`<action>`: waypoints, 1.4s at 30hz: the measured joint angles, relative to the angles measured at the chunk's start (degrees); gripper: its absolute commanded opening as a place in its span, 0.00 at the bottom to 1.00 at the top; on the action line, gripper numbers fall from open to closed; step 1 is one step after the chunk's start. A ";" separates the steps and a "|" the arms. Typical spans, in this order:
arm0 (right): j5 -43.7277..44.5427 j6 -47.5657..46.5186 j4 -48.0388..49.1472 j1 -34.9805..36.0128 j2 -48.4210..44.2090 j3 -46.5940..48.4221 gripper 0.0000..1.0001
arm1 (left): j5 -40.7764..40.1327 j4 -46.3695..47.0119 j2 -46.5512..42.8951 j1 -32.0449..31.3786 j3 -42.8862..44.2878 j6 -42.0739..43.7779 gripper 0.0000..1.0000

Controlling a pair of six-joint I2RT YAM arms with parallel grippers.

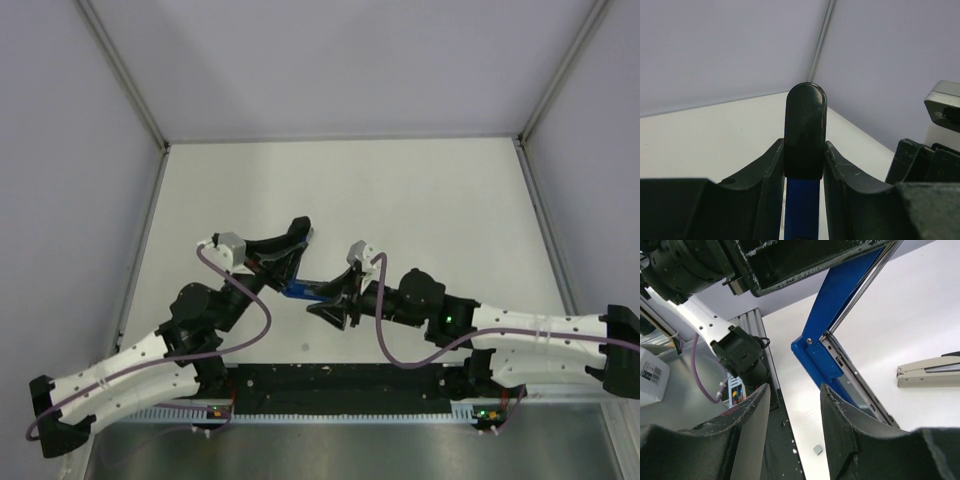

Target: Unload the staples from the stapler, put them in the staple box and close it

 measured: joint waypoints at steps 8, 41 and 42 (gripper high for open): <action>-1.81 2.45 -5.40 0.94 -4.11 -0.55 0.28 | -0.94 0.70 4.94 0.00 4.35 3.02 0.00; 25.07 11.19 -5.62 -2.10 9.11 0.81 0.00 | 1.49 -11.34 -2.25 0.11 8.66 -4.13 0.00; 25.07 10.97 -5.35 -2.12 9.05 0.81 0.00 | 2.23 -12.09 -2.16 0.11 8.46 -4.83 0.00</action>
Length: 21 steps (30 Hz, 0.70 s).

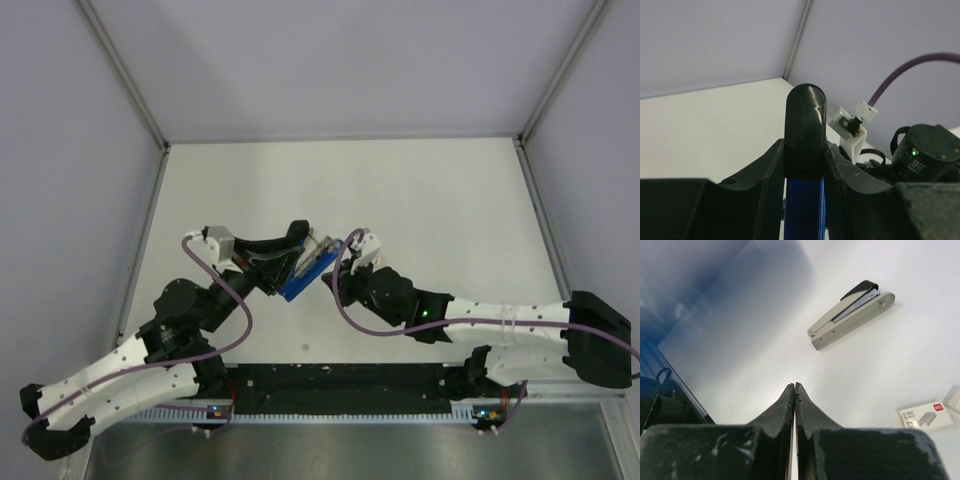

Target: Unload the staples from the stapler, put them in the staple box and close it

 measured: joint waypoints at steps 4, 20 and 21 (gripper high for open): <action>-0.02 -1.44 -0.04 -0.26 0.00 1.60 0.00 | 2.97 -1.92 1.73 -0.07 -0.74 -2.64 0.00; 0.39 -6.75 -6.86 -0.90 -1.38 6.78 0.00 | -1.51 -2.19 8.37 0.13 -3.21 -1.90 0.00; 0.57 -6.93 -7.65 -0.96 -1.66 6.78 0.00 | -2.99 -2.43 9.38 0.15 -3.17 -1.05 0.00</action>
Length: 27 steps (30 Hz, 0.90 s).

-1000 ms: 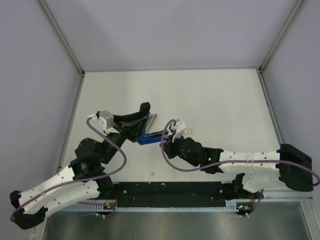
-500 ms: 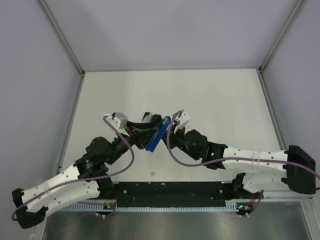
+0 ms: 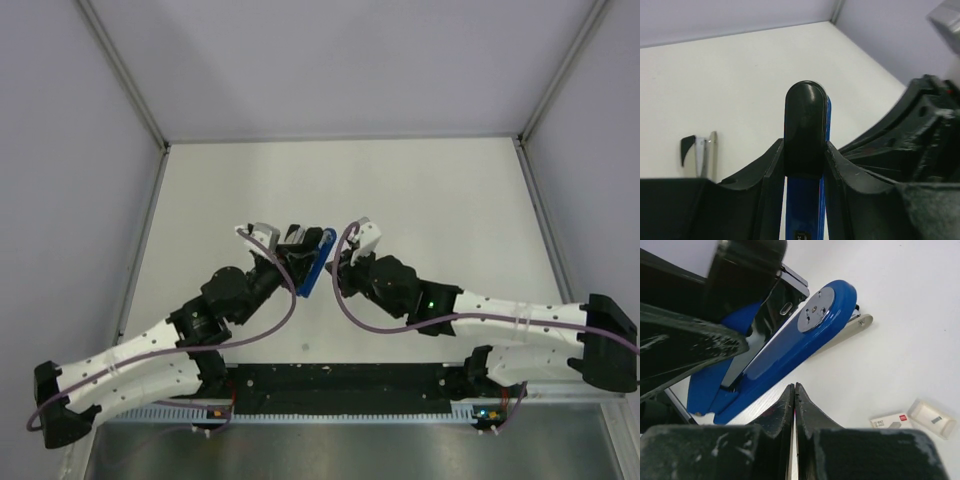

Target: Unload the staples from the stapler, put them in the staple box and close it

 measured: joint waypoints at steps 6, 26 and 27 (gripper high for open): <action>2.27 -0.20 -5.42 -1.66 -4.92 -0.74 0.00 | -8.46 -2.99 9.42 2.08 4.39 6.36 0.00; 0.83 3.54 -11.72 -2.69 -14.08 -9.29 0.04 | 10.36 -7.78 56.11 40.59 36.87 4.55 0.00; 0.79 3.56 -11.72 -2.69 -14.12 -9.29 0.05 | 10.45 -7.78 56.37 40.76 37.00 4.55 0.00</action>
